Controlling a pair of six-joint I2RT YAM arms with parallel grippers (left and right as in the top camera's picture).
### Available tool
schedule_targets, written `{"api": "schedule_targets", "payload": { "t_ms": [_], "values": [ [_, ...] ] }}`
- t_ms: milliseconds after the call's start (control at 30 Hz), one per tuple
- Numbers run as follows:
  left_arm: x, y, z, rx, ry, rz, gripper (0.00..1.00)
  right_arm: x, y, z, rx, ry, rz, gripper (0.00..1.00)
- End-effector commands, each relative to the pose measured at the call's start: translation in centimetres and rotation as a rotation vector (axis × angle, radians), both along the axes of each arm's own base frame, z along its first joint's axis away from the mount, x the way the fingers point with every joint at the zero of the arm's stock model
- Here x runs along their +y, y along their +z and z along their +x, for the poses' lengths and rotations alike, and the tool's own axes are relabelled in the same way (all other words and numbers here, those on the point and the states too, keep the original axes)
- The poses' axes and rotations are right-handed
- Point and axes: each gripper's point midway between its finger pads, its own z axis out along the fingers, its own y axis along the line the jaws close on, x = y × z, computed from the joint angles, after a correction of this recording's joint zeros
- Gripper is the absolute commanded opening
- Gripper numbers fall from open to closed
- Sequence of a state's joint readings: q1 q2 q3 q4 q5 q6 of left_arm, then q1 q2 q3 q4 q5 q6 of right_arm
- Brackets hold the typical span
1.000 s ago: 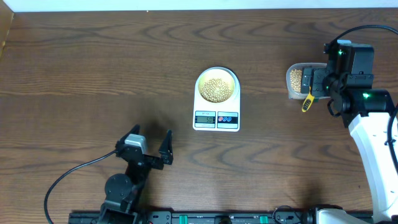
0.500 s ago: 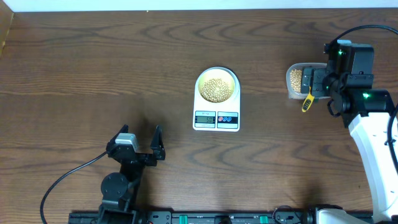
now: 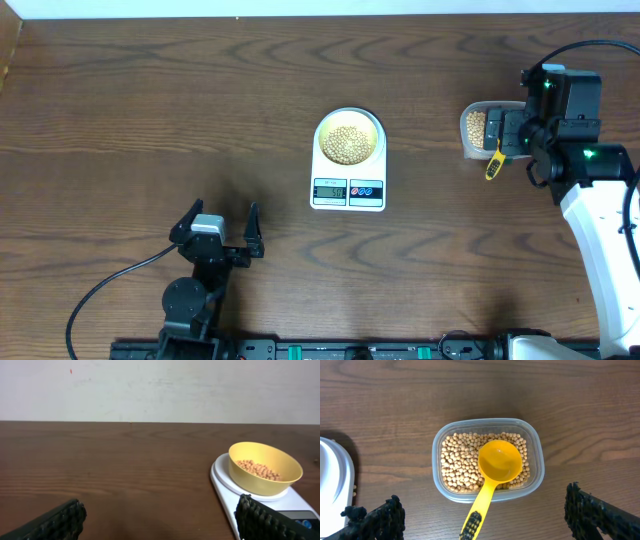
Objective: Scoop item into bowl and weigh 50g on scale
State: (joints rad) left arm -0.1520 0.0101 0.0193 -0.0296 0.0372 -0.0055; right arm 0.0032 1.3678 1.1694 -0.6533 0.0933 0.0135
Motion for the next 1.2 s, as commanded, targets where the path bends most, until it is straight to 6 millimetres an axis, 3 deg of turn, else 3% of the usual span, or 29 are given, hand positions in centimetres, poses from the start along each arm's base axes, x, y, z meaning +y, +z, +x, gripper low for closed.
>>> {"api": "schedule_targets", "payload": {
  "t_ms": [0,333,1167],
  "values": [
    [0.98,-1.65,-0.02,0.045,0.048,0.060,0.98,0.13,0.09,0.06,-0.002,0.011,-0.008,0.99],
    [0.88,-1.70,-0.04,0.056,0.052,-0.019,0.98,0.13,0.09,0.06,-0.002,0.011,-0.009,0.99],
    [0.65,-1.54,-0.04,0.050,0.039,-0.021,0.98,0.13,0.09,0.06,-0.002,0.011,-0.008,0.99]
  ]
}}
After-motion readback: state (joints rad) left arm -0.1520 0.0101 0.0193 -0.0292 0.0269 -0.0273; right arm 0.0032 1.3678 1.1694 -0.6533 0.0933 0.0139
